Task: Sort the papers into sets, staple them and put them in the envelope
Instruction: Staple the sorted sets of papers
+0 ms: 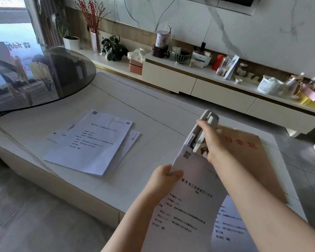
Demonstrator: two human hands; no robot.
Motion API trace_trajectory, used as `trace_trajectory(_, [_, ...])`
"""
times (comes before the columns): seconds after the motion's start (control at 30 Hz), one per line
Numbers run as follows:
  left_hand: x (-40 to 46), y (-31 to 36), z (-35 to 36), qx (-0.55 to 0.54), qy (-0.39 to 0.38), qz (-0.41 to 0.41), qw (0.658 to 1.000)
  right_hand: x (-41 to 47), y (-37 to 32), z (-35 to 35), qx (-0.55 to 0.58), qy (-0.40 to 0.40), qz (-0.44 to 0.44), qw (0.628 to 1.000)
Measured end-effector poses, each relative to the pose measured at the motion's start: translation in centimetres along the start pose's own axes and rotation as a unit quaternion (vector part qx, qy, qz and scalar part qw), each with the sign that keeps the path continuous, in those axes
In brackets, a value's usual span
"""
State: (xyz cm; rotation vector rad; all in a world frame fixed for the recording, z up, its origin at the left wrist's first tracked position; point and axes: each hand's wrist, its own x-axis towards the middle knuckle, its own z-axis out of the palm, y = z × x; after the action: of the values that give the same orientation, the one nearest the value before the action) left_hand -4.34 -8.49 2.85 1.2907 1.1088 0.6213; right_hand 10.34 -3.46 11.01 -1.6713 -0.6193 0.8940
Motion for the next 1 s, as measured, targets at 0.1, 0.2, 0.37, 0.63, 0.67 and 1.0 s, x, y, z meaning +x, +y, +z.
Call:
trace_trajectory(0.1, [-0.1,0.0,-0.4,-0.018,0.025,-0.009,0.999,0.4,-1.0,-1.0,0.004,0.024,-0.025,0.999])
trace_trajectory(0.2, [-0.2,0.1,-1.0,-0.027,0.067,-0.013,0.997,0.7,-1.1,-2.6,-0.034,0.0,-0.015,0.999])
trace_trajectory(0.37, [0.2,0.0,-2.5,-0.078,0.156,-0.029,0.984,-0.1,0.5,-5.5,-0.068,-0.05,0.055,0.995])
trace_trajectory(0.63, [0.5,-0.2,-3.6,-0.241,0.158,-0.031,0.957,-2.4,5.4,-8.5,-0.072,-0.2,0.177,0.961])
trace_trajectory(0.67, [0.5,-0.3,-3.7,-0.258,0.147,-0.036,0.954,-2.6,5.7,-8.6,-0.058,-0.204,0.174,0.962])
trace_trajectory(1.0, [1.6,-1.9,-1.2,-0.266,0.072,-0.102,0.956,-0.8,7.5,-11.3,-0.056,-0.088,0.148,0.984])
